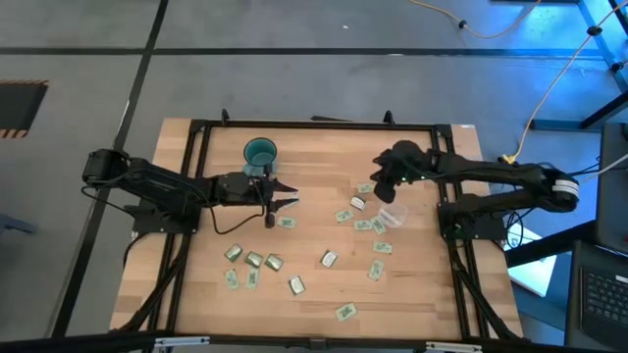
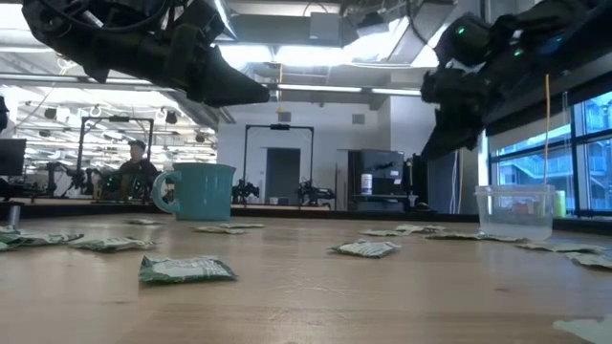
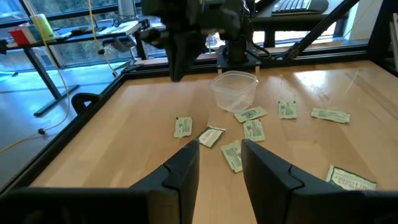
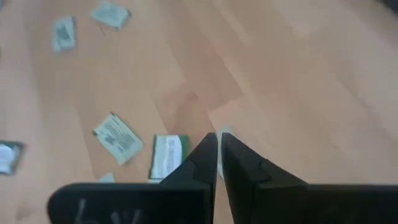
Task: Pick and place Stevia / Truvia into bins
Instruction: Put the stevia packet into the transparent bin
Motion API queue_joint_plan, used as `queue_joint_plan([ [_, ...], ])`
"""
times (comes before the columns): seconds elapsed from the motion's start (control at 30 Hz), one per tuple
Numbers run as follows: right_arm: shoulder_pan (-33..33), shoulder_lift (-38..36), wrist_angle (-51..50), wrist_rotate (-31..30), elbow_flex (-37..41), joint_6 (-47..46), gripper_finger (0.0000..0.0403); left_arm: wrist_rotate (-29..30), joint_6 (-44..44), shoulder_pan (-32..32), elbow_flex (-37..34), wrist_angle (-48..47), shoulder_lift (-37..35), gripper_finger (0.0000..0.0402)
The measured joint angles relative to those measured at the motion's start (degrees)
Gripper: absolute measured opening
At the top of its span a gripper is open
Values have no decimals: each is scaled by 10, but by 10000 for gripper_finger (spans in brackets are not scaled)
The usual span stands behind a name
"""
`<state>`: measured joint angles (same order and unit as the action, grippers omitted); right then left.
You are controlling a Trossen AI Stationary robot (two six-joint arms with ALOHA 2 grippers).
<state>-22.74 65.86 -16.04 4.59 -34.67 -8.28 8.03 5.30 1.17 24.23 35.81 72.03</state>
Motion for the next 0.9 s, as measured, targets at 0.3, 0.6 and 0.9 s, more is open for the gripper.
queue_joint_plan([
  [0.3,0,70,21,0,-23,-15,53,0,0,0,0,0,0,114],
  [0.6,0,81,8,0,-28,-33,136,0,0,0,0,0,0,114],
  [0.9,0,81,4,-15,-28,-38,165,0,0,0,0,0,0,114],
])
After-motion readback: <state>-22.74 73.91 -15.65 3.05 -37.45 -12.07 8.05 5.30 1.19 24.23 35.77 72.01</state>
